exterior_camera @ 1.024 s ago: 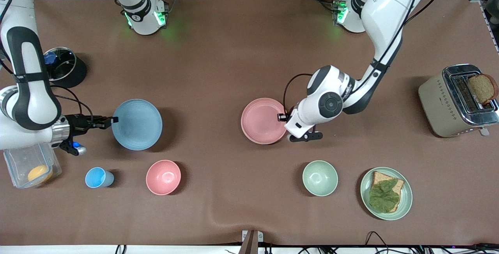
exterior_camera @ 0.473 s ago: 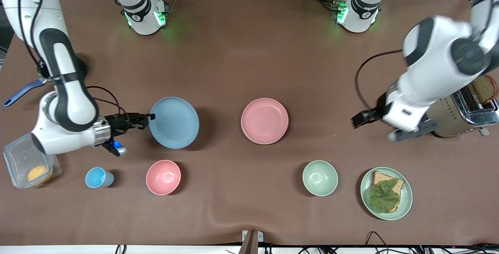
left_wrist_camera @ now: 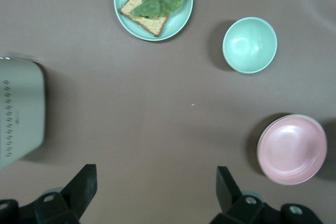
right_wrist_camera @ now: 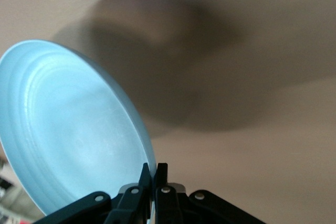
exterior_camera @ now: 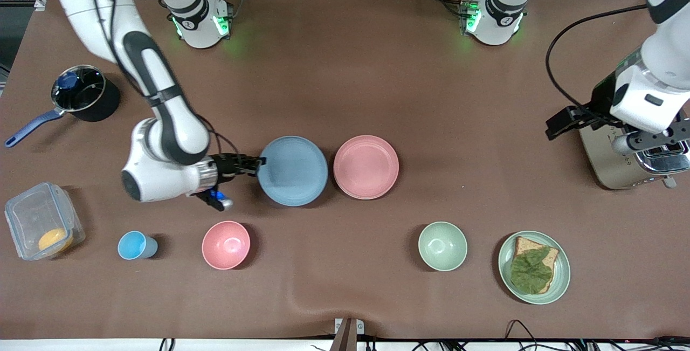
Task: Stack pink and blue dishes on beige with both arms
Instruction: 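Lower the blue plate onto the pink plate with the right gripper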
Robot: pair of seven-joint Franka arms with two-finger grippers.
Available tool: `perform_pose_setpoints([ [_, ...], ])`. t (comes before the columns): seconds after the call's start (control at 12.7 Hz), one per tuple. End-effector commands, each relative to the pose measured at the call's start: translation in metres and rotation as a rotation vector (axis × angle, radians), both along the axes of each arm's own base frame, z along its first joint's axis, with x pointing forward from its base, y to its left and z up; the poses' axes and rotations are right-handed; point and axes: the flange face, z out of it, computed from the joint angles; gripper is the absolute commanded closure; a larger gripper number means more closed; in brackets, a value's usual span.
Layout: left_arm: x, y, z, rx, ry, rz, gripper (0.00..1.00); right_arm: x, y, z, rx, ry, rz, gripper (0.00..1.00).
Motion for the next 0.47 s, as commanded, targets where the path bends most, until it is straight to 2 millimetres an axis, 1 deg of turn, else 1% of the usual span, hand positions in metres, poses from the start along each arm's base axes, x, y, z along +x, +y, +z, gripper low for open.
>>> perform_pose_setpoints([
  [0.0,-0.034,0.000,0.022,0.057,0.035,-0.059,0.00,-0.023,0.063,0.020,-0.006,-0.007,-0.118,1.00],
  [0.08,-0.042,0.006,0.026,0.063,0.037,-0.066,0.00,-0.028,0.080,0.021,-0.012,-0.015,-0.144,1.00],
  [0.16,-0.044,0.014,0.027,0.062,0.038,-0.081,0.00,-0.032,0.093,0.022,-0.023,-0.020,-0.158,1.00],
  [0.24,-0.048,0.015,0.032,0.062,0.032,-0.096,0.00,-0.038,0.106,0.024,-0.031,-0.024,-0.166,1.00],
  [0.39,-0.054,0.017,0.033,0.066,0.034,-0.098,0.00,-0.048,0.129,0.025,-0.048,-0.037,-0.188,1.00],
])
